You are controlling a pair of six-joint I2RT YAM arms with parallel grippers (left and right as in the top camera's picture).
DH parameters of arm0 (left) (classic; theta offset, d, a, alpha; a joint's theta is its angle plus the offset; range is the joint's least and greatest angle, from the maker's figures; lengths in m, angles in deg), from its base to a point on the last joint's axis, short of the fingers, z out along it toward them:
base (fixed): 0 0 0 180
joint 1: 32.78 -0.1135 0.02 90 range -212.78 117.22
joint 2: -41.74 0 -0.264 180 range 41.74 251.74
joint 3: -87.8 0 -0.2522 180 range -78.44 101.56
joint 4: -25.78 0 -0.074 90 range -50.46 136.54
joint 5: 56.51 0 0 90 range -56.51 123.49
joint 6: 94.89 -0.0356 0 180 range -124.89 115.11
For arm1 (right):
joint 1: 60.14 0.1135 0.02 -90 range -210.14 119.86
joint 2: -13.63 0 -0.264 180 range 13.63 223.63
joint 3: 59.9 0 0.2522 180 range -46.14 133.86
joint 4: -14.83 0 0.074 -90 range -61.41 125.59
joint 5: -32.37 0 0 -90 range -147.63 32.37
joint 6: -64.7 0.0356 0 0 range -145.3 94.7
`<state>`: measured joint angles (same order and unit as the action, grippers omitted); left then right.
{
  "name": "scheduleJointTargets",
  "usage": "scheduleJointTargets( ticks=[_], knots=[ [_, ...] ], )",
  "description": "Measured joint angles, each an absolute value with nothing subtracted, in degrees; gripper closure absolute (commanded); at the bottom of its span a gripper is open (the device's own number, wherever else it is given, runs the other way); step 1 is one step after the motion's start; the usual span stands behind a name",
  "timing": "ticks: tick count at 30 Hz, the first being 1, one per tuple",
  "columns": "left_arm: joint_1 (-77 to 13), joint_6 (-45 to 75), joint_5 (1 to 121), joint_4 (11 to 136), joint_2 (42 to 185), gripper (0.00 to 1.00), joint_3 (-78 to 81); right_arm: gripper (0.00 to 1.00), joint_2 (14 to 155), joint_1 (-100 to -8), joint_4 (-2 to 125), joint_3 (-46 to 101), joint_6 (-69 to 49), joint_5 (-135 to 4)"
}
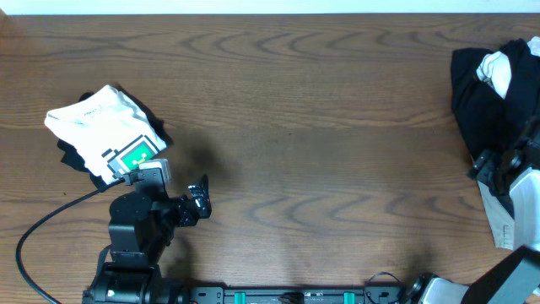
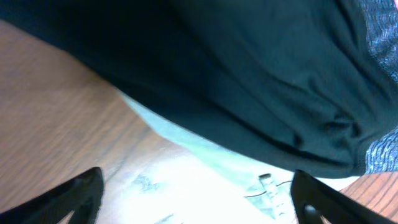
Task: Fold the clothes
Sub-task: 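Reach the right gripper into the black pants pile and grasp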
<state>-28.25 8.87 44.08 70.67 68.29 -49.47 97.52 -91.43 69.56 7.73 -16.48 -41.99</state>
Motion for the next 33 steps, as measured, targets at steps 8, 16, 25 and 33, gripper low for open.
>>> scheduleJointTargets(
  ticks=[8,16,25,33],
  knots=[
    [-28.25,8.87,44.1,70.78,68.38,0.02,-49.47,0.11,105.09,-94.38,67.73,7.8,-16.81,-42.15],
    [-28.25,8.89,44.1,72.64,68.38,0.02,-49.47,0.12,110.33,-95.21,63.51,7.8,-17.09,-42.17],
    [-28.25,8.87,44.1,72.81,68.38,0.02,-49.47,0.25,110.75,-95.25,58.81,7.82,-18.43,-42.17],
    [-28.25,8.87,44.1,72.81,68.38,0.02,-49.47,0.52,110.75,-95.6,58.06,7.82,-18.78,-42.23]
  ],
)
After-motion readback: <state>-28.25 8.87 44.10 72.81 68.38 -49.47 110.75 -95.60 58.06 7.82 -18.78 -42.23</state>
